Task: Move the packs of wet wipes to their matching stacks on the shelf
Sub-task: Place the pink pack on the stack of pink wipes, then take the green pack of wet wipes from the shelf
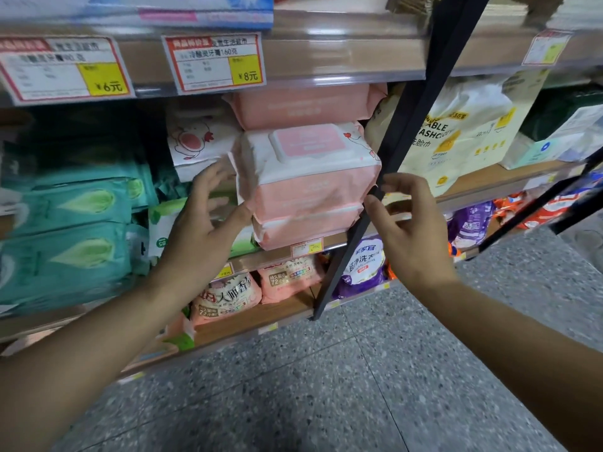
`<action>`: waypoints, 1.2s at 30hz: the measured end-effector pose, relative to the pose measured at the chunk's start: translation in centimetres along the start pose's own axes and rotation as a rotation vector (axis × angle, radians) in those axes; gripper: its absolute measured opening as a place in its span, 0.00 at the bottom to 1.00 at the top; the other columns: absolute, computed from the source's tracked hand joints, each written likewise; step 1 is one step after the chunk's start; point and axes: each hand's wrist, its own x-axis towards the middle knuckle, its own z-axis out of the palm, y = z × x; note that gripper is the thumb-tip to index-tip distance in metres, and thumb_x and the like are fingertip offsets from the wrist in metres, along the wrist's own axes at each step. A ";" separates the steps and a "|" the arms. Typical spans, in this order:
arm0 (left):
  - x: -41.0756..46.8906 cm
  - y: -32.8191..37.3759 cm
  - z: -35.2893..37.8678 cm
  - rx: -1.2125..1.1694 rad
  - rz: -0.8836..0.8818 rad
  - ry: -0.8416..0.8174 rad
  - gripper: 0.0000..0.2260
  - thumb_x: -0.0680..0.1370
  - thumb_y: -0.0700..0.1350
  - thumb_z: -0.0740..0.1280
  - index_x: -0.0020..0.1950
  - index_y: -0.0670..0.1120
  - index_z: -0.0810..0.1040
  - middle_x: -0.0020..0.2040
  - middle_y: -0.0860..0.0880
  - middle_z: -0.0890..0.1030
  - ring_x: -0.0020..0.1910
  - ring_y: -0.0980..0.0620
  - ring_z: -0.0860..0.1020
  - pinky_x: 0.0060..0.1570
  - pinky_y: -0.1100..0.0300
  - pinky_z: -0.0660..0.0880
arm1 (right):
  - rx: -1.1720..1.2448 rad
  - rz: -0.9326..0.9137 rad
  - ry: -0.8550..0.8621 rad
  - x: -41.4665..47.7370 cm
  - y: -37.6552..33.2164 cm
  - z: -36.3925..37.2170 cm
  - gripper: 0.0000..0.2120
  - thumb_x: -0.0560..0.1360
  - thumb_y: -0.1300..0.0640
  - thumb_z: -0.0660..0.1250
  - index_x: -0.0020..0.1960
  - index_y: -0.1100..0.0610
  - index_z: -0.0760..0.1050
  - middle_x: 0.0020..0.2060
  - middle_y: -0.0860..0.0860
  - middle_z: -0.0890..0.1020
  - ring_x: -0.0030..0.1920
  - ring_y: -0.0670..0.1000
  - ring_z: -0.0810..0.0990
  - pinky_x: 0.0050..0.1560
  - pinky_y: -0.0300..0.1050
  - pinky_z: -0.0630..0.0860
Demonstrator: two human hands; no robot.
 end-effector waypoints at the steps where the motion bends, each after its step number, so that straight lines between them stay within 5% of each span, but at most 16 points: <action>1: -0.6 0.1 -0.4 -0.015 -0.011 0.011 0.25 0.78 0.53 0.67 0.73 0.59 0.63 0.64 0.70 0.70 0.60 0.67 0.74 0.56 0.64 0.68 | 0.020 0.003 -0.011 -0.5 -0.5 0.2 0.14 0.77 0.50 0.70 0.60 0.50 0.72 0.53 0.47 0.79 0.47 0.49 0.80 0.48 0.52 0.79; 4: -2.2 0.1 -1.9 -0.024 -0.051 0.030 0.21 0.79 0.54 0.67 0.71 0.57 0.67 0.66 0.60 0.73 0.60 0.68 0.73 0.59 0.61 0.68 | 0.084 0.003 -0.140 -1.2 -2.5 1.4 0.21 0.76 0.49 0.71 0.66 0.49 0.71 0.57 0.45 0.80 0.53 0.48 0.80 0.52 0.48 0.78; 9: -3.6 0.6 -6.4 -0.054 -0.110 0.070 0.22 0.77 0.58 0.66 0.71 0.59 0.70 0.66 0.65 0.73 0.64 0.67 0.71 0.59 0.63 0.69 | 0.135 -0.052 -0.396 -2.4 -6.7 4.6 0.29 0.75 0.45 0.71 0.74 0.44 0.65 0.66 0.41 0.76 0.63 0.40 0.77 0.61 0.47 0.76; 16: -5.7 -0.3 -14.1 -0.021 -0.159 0.114 0.37 0.71 0.65 0.65 0.78 0.64 0.56 0.75 0.64 0.65 0.71 0.65 0.65 0.69 0.57 0.62 | 0.109 -0.128 -0.651 -4.3 -11.7 10.6 0.40 0.72 0.40 0.69 0.79 0.40 0.55 0.76 0.37 0.65 0.71 0.34 0.66 0.69 0.40 0.68; 26: -8.8 -3.7 -24.6 0.025 -0.216 0.230 0.42 0.67 0.73 0.65 0.78 0.66 0.55 0.78 0.62 0.62 0.74 0.62 0.61 0.72 0.53 0.62 | 0.122 -0.142 -0.805 -5.9 -17.7 20.2 0.39 0.70 0.36 0.69 0.76 0.33 0.56 0.75 0.35 0.64 0.72 0.38 0.66 0.70 0.46 0.68; 31: -10.3 -4.9 -28.3 0.033 -0.207 0.325 0.36 0.73 0.61 0.67 0.79 0.60 0.57 0.77 0.63 0.62 0.72 0.66 0.63 0.71 0.56 0.63 | 0.145 -0.171 -0.879 -6.7 -20.2 25.2 0.39 0.70 0.39 0.70 0.76 0.35 0.57 0.75 0.35 0.66 0.71 0.35 0.66 0.71 0.45 0.67; 36: -11.7 -6.4 -32.1 0.048 -0.194 0.435 0.35 0.73 0.61 0.68 0.77 0.60 0.60 0.73 0.64 0.67 0.66 0.74 0.65 0.66 0.58 0.68 | 0.146 -0.236 -0.936 -7.5 -22.2 30.4 0.39 0.69 0.36 0.68 0.77 0.36 0.58 0.73 0.36 0.68 0.71 0.39 0.68 0.70 0.46 0.69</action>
